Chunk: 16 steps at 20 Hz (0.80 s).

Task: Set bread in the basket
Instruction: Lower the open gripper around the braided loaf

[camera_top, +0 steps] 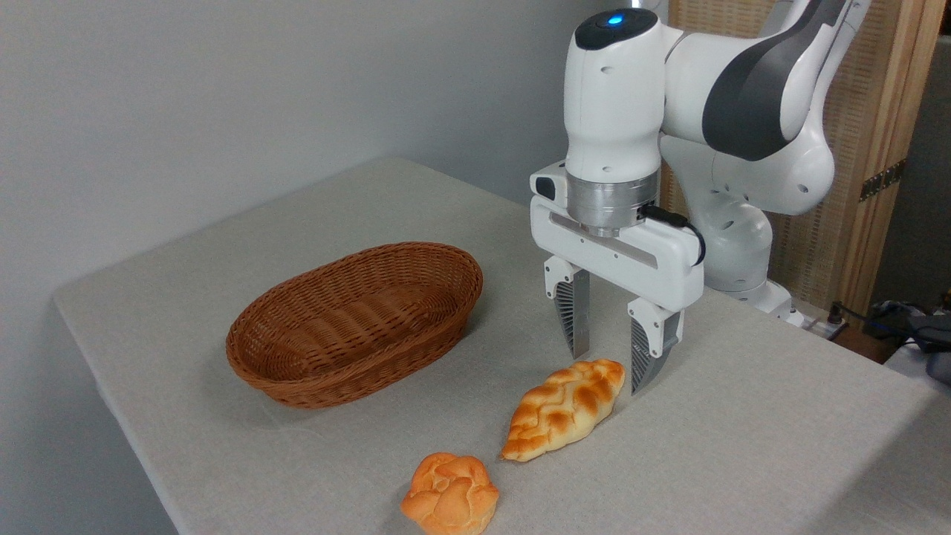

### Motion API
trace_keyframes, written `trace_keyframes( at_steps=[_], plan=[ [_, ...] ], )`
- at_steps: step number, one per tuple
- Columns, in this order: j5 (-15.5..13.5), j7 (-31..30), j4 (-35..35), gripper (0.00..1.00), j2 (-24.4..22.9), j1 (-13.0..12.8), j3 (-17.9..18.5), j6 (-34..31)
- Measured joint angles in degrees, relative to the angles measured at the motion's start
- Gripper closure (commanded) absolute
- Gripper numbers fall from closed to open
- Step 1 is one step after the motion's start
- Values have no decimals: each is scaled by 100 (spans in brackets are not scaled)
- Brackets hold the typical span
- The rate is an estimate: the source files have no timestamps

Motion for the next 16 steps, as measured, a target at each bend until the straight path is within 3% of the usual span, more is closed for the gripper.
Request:
trace_keyframes(
  at_steps=[16],
  plan=[
    [0, 0, 0, 0, 104, -175, 117, 466]
  ],
)
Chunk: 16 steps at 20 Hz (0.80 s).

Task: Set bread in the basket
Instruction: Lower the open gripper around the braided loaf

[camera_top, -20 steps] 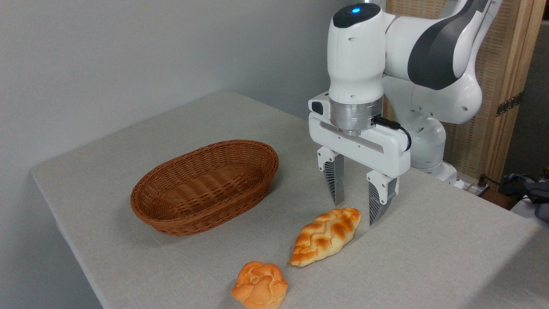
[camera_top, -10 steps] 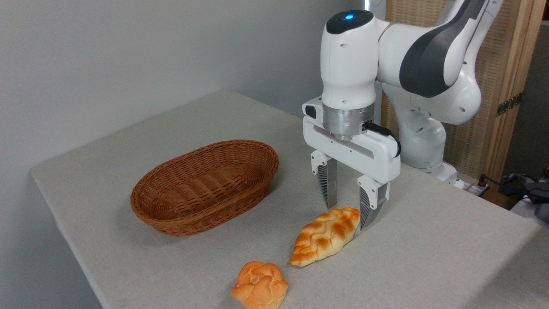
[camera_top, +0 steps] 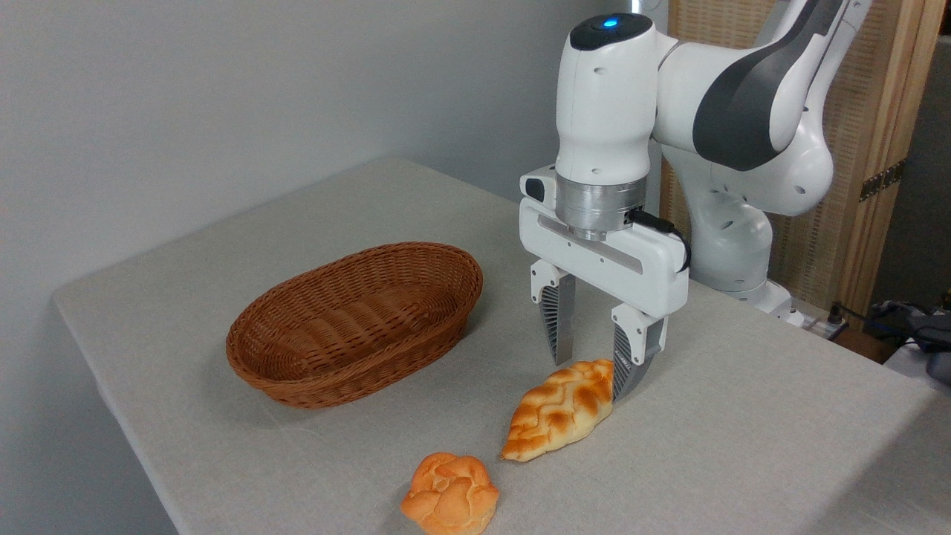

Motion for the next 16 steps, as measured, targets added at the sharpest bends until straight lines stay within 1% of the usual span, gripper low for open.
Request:
trace_keyframes(
  at_steps=[9, 12, 16],
  plan=[
    [0, 0, 0, 0, 4, -91, 94, 91],
    [0, 0, 0, 0, 6, -100, 119, 241],
    [0, 0, 0, 0, 6, -102, 120, 258]
  ],
)
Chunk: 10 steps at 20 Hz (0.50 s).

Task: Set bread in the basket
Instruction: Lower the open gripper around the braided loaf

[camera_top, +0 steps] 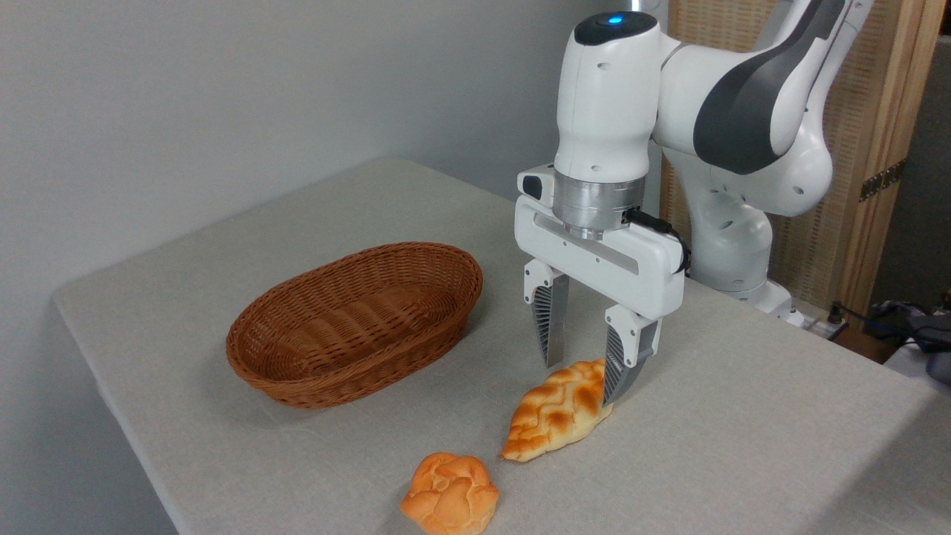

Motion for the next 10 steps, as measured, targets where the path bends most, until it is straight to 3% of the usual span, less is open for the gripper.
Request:
trace_keyframes(
  at_steps=[10],
  plan=[
    [0, 9, 0, 0, 114, -128, 89, 156]
  ],
)
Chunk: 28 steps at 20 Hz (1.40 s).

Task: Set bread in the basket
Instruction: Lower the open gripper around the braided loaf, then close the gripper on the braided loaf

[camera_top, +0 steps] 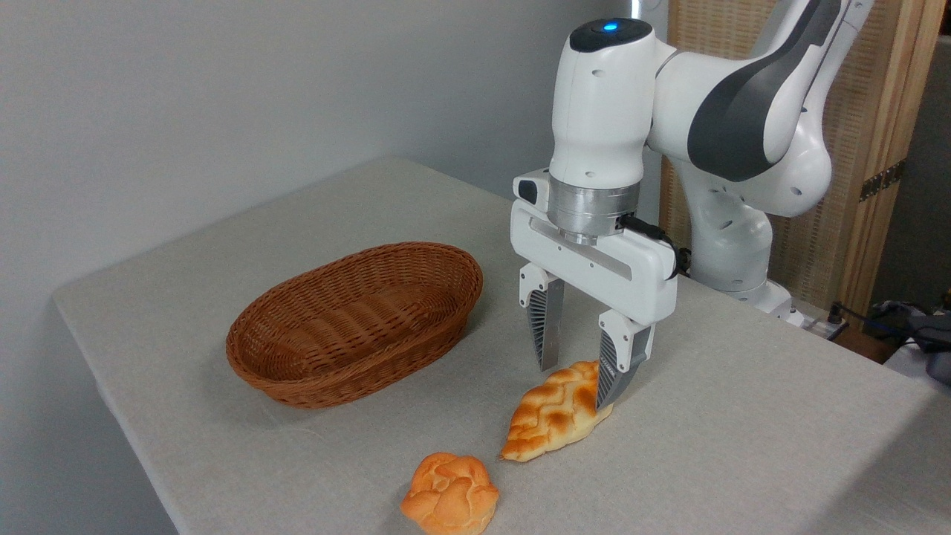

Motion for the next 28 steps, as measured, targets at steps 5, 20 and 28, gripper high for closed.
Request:
trace_keyframes(
  at_steps=[5, 20, 28],
  plan=[
    [0, 56, 0, 0, 80, -1, 14, 68],
    [0, 218, 11, 0, 181, 3, 55, 108],
    [228, 448, 13, 0, 181, 7, 107, 108]
  ],
)
